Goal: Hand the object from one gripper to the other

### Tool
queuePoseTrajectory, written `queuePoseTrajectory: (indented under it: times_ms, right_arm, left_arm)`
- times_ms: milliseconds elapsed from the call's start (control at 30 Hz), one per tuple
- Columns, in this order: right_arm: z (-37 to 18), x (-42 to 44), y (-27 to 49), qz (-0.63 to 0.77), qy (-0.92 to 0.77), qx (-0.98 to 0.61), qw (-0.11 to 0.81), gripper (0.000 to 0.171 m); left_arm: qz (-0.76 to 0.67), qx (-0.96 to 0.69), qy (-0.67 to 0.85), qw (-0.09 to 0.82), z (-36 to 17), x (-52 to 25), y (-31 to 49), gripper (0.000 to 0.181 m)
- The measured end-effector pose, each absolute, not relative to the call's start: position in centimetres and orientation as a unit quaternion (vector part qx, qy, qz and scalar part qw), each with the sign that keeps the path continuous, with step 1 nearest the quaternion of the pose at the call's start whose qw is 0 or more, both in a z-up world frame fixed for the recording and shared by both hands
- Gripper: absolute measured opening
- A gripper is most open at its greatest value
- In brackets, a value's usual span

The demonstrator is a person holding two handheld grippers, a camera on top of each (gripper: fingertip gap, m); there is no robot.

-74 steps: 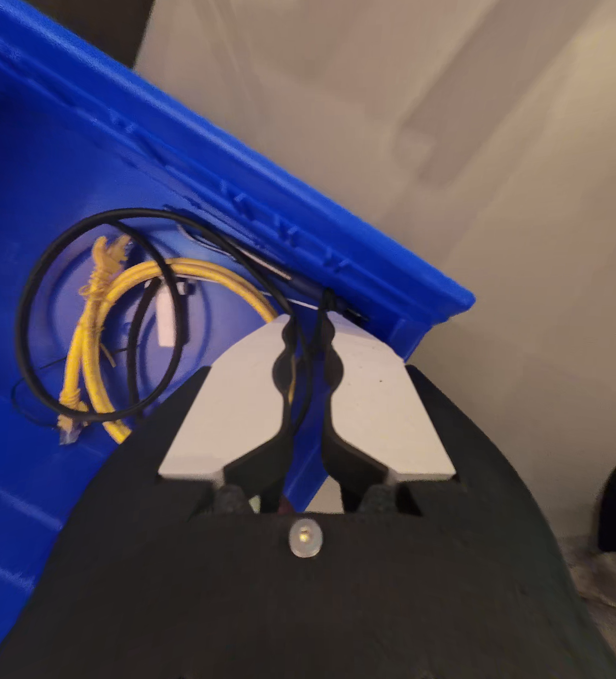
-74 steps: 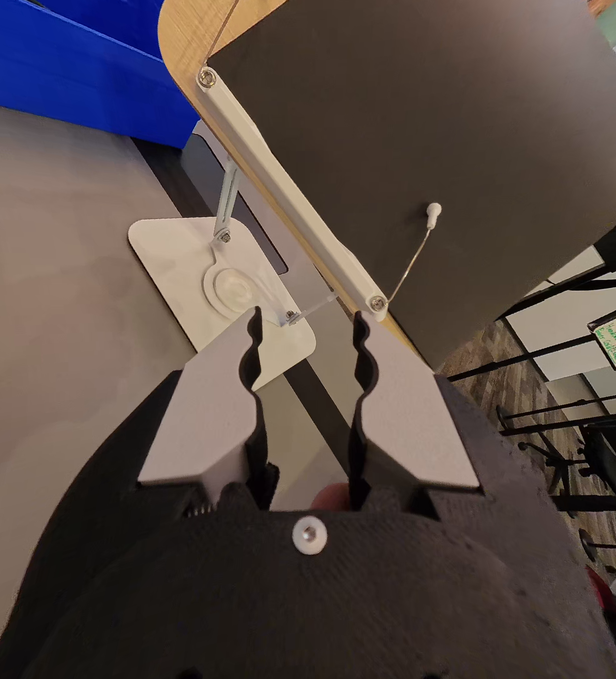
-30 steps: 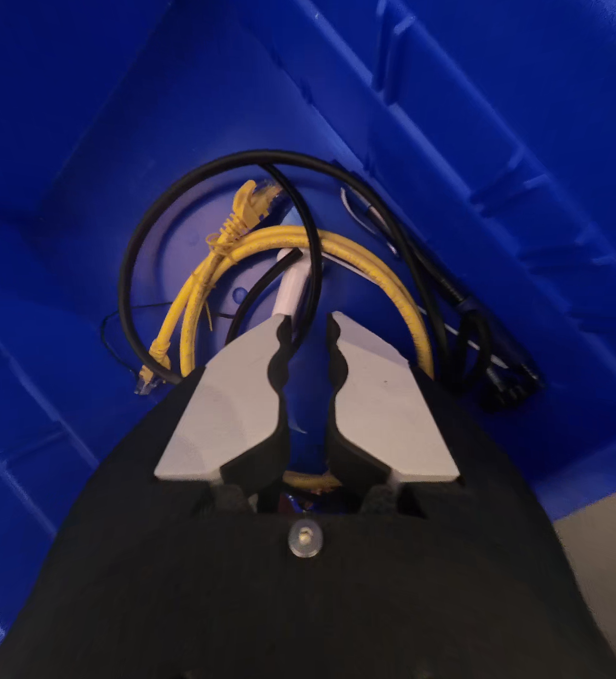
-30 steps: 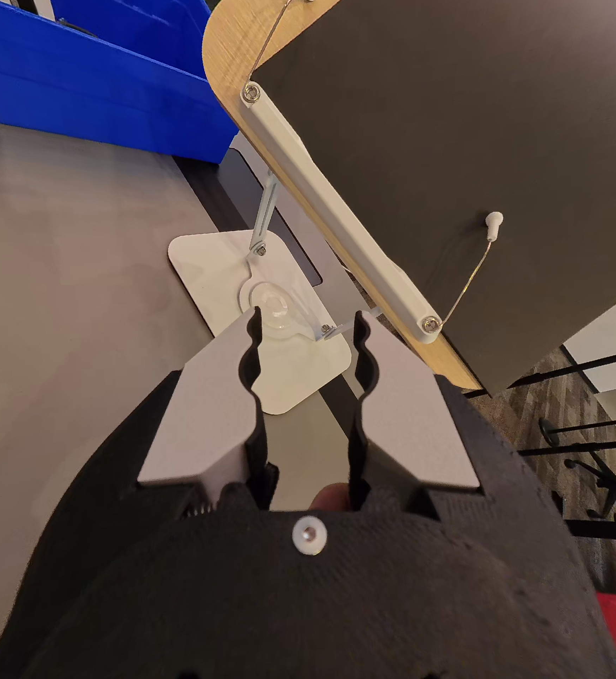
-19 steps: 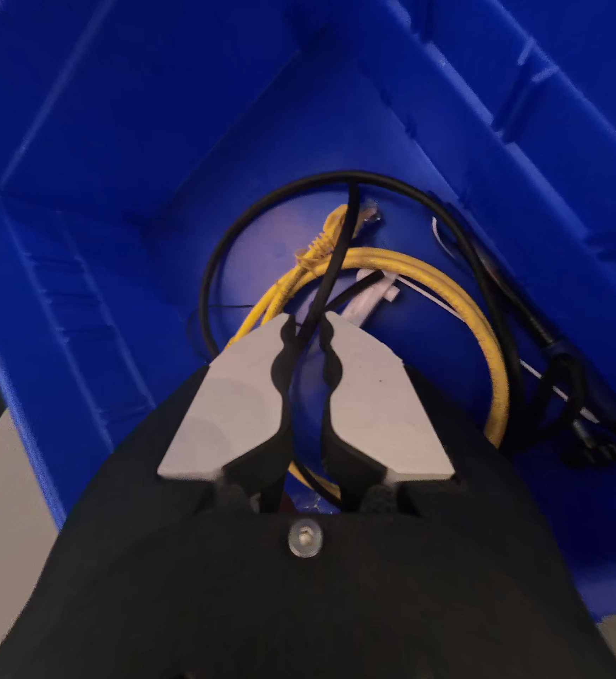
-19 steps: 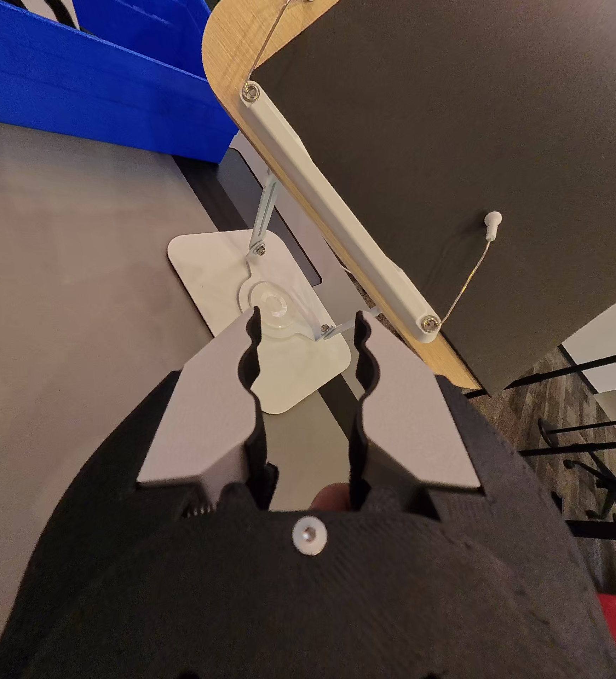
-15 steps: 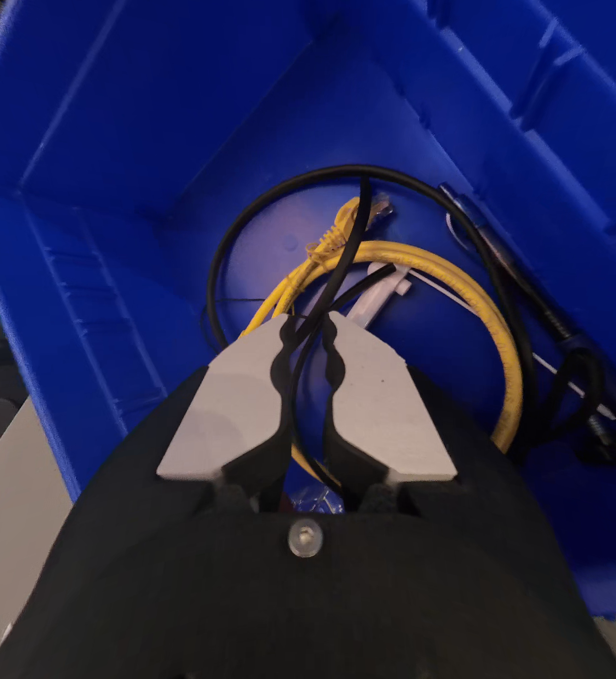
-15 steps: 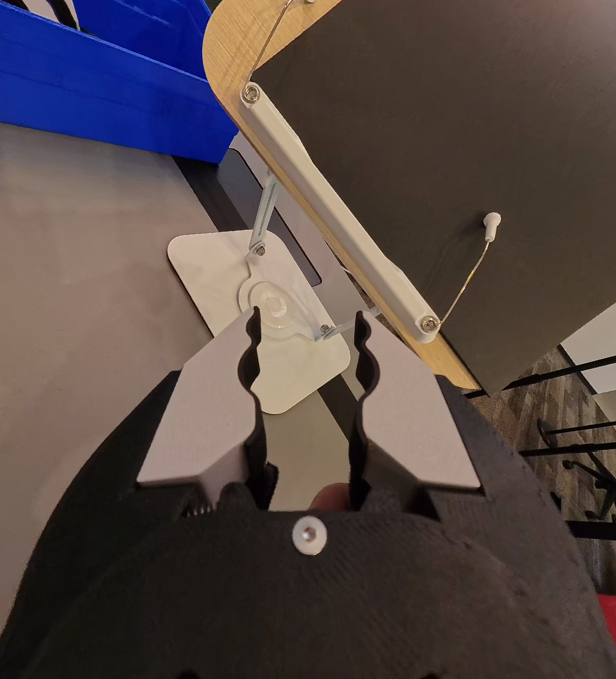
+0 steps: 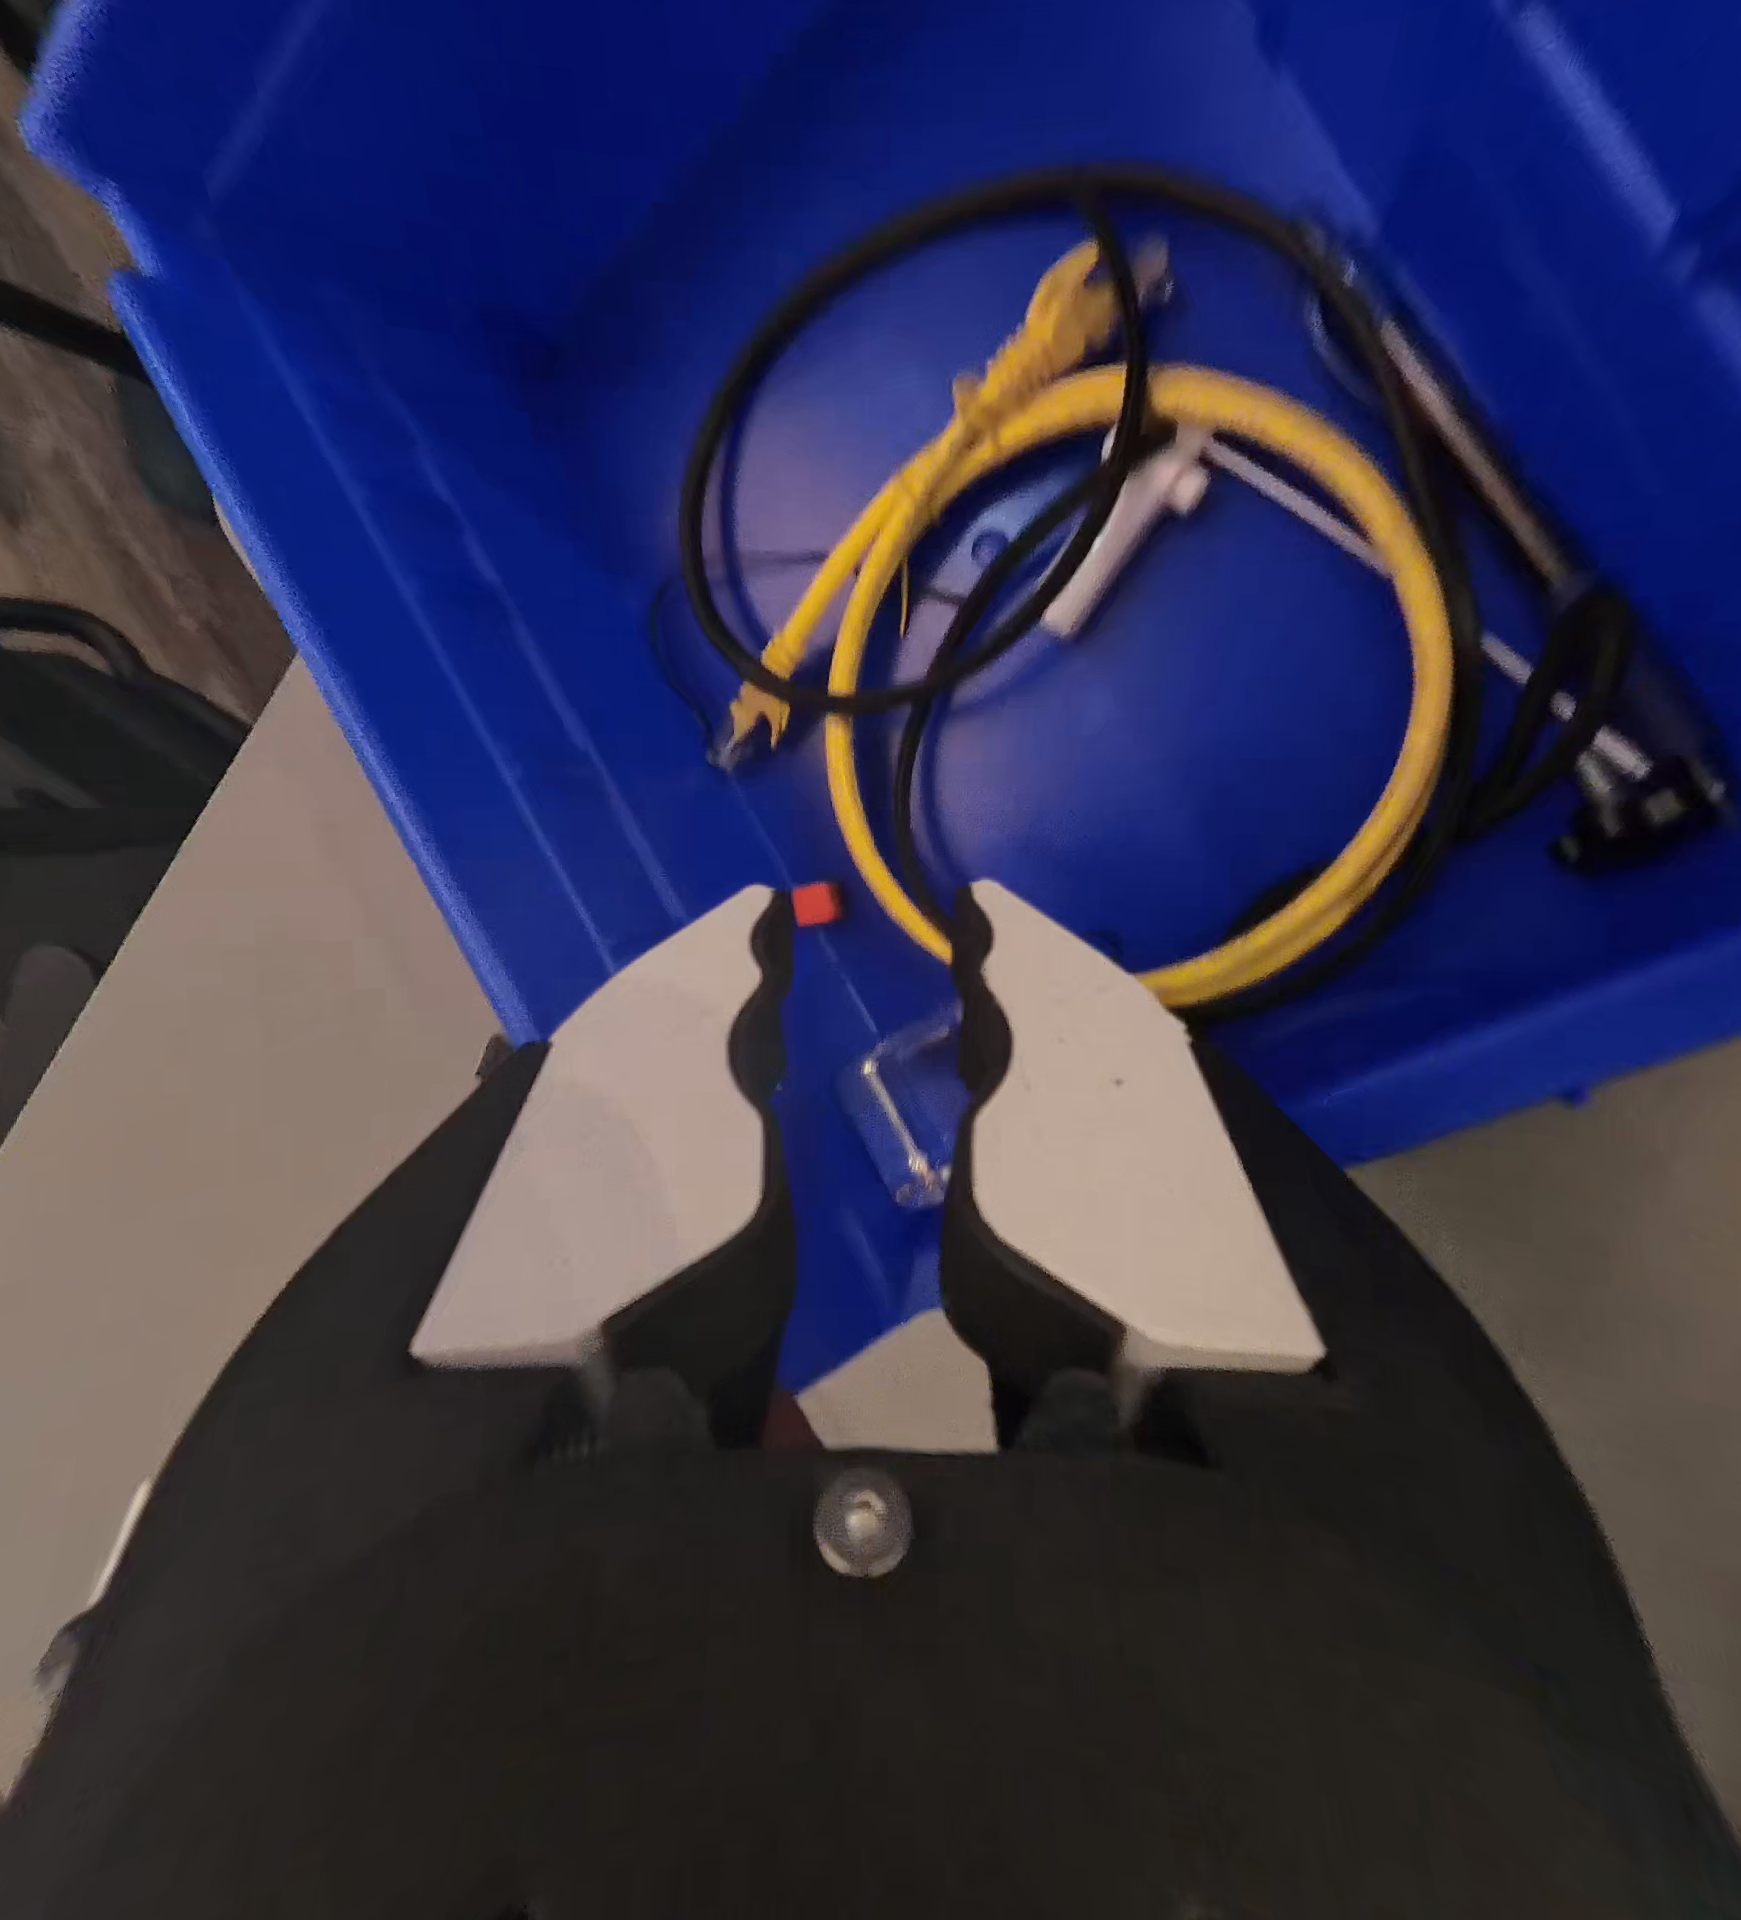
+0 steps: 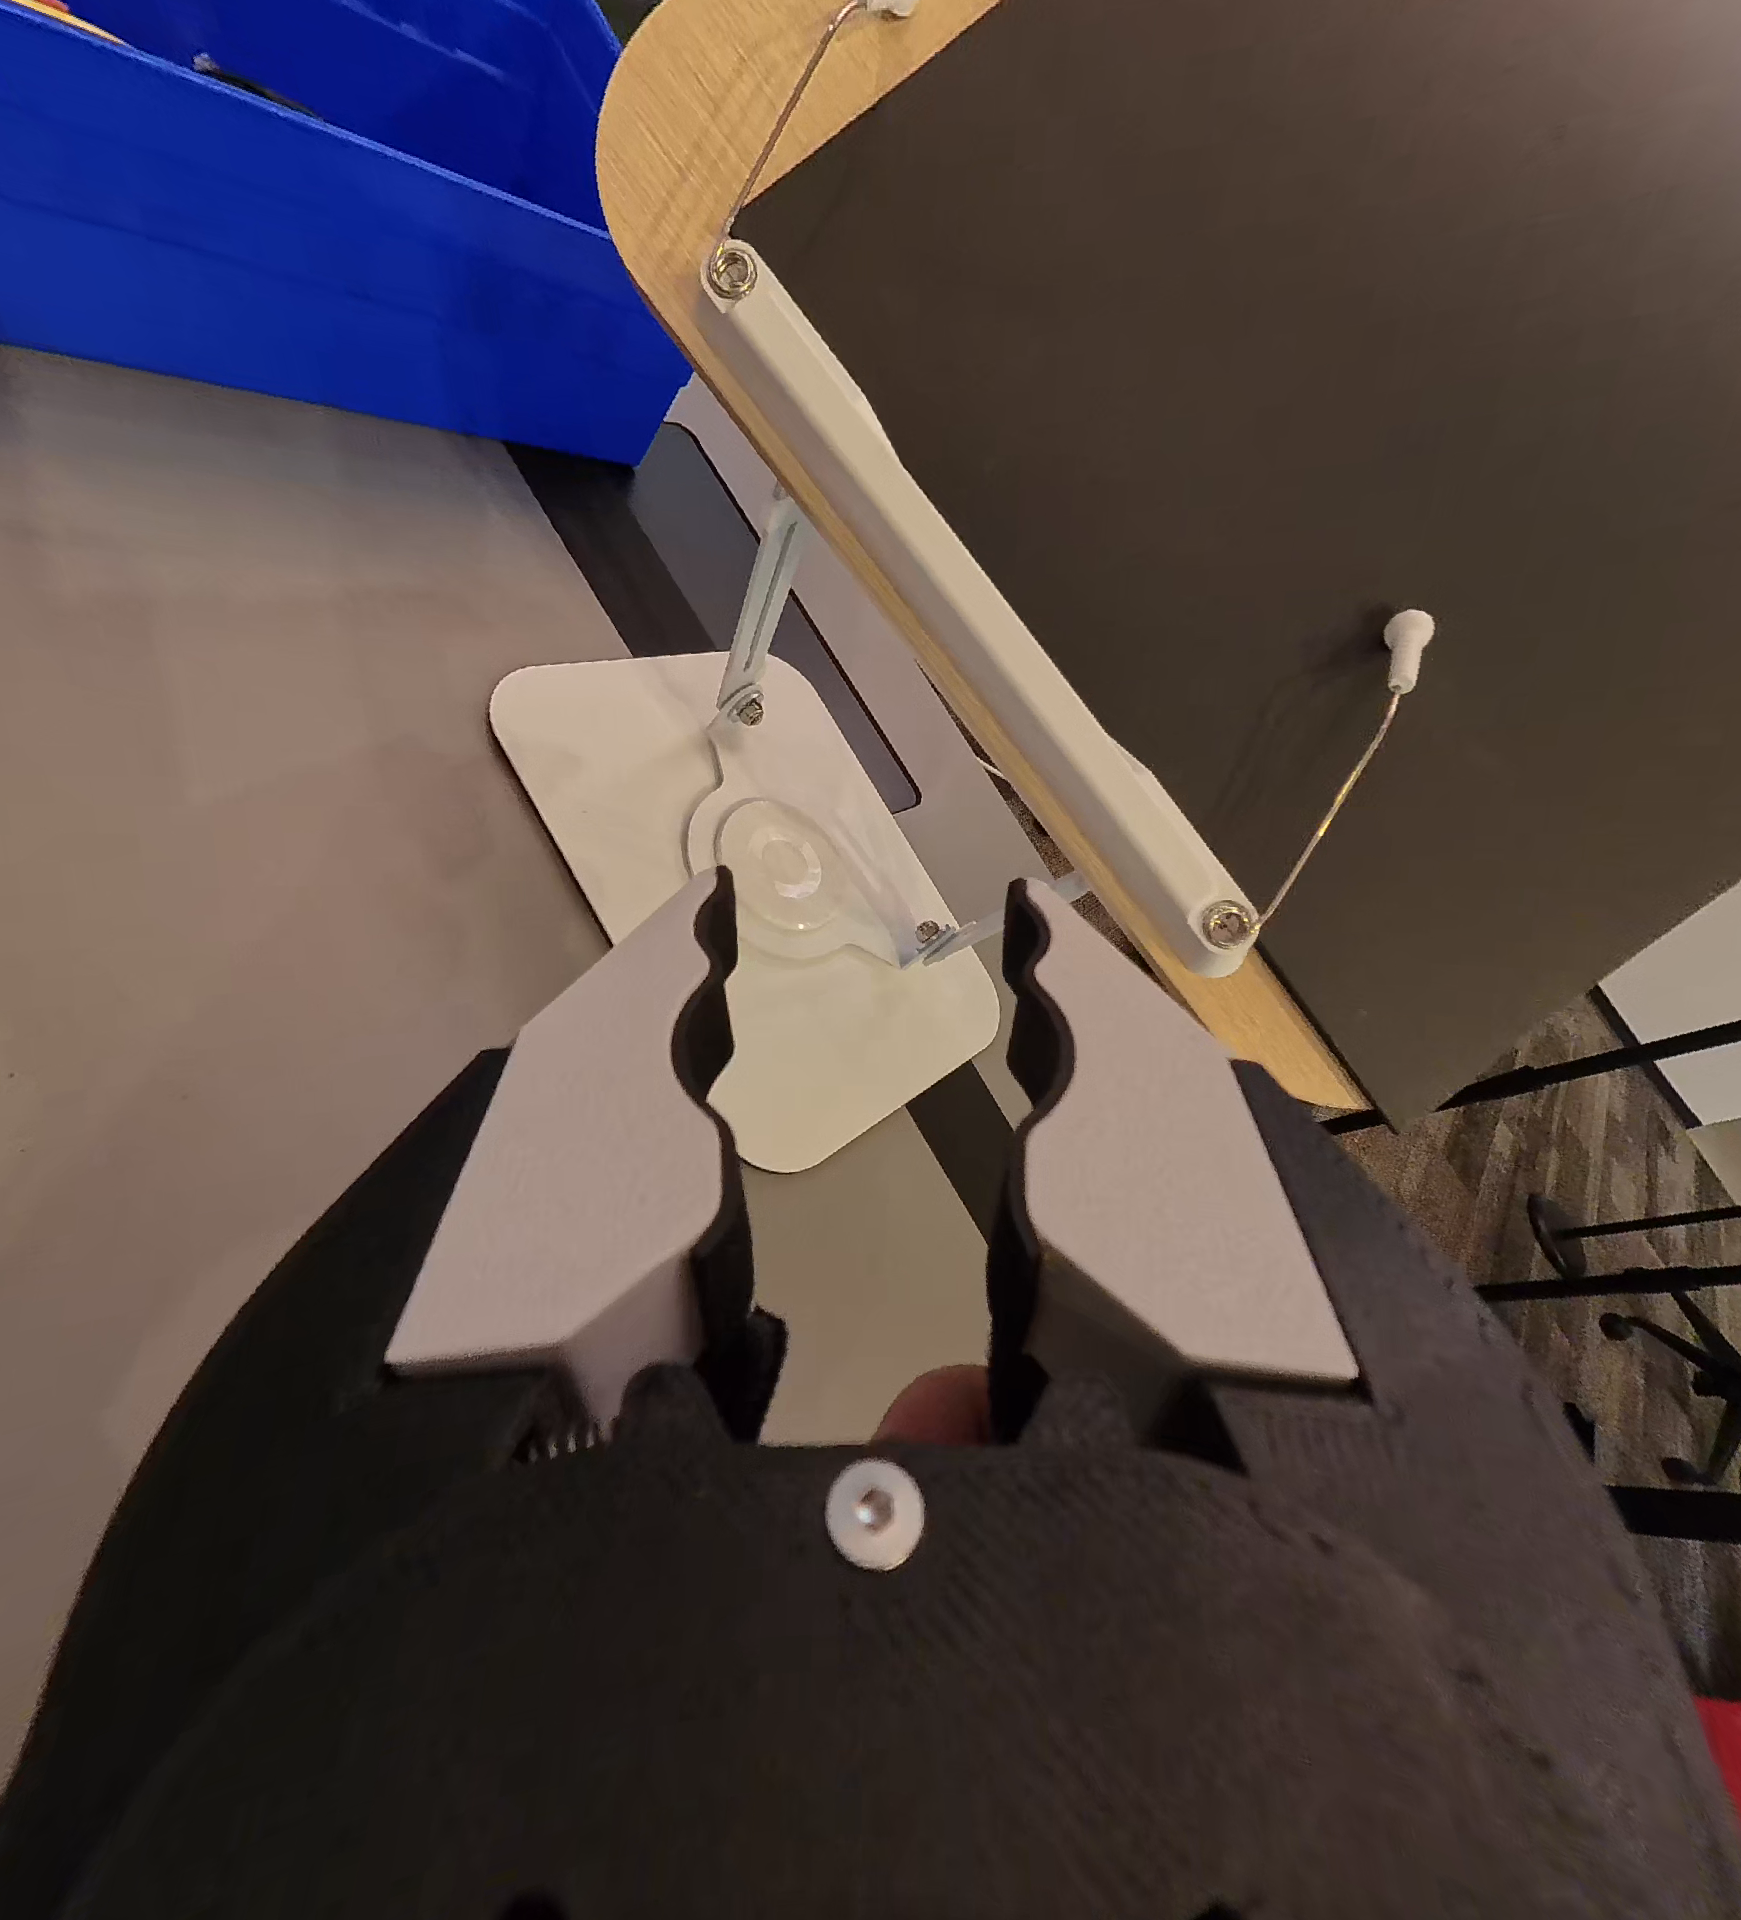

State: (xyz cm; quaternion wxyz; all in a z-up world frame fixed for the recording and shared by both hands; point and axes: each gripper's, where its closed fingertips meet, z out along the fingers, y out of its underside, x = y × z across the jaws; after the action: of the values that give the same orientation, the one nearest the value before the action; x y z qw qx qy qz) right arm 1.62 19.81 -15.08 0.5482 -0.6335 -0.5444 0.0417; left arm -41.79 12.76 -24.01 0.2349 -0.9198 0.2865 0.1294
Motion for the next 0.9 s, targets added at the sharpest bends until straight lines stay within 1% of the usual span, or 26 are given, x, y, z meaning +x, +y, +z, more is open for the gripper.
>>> queuePoseTrajectory:
  times_ms: [200, 300, 400, 567, 667, 900]
  right_arm:
    - [-14.8, 1.7, 19.7, 0.051, -0.543, -0.634, 0.549, 0.051]
    - [-14.6, 1.4, 19.3, 0.063, -0.543, -0.63, 0.551, 0.051]
    - [-14.6, 1.3, 19.2, 0.068, -0.545, -0.629, 0.55, 0.051]
    - [-14.6, 1.4, 19.2, 0.074, -0.544, -0.63, 0.549, 0.051]
    - [-14.3, 1.4, 19.1, 0.073, -0.543, -0.627, 0.553, 0.051]
    - [-14.2, 1.5, 19.1, 0.074, -0.544, -0.625, 0.555, 0.051]
  left_arm:
    - [0.151, -0.919, 0.323, 0.165, -24.3, -42.7, 10.0, 0.037]
    - [0.16, -0.903, 0.391, 0.075, -25.2, -43.6, 8.6, 0.042]
    - [0.173, -0.876, 0.451, 0.011, -25.1, -45.2, 7.8, 0.045]
    - [0.182, -0.824, 0.536, -0.029, -25.7, -45.7, 8.5, 0.046]
    - [0.162, -0.796, 0.583, 0.004, -25.6, -43.5, 9.4, 0.042]
    - [0.169, -0.744, 0.638, -0.102, -27.0, -43.8, 8.9, 0.049]
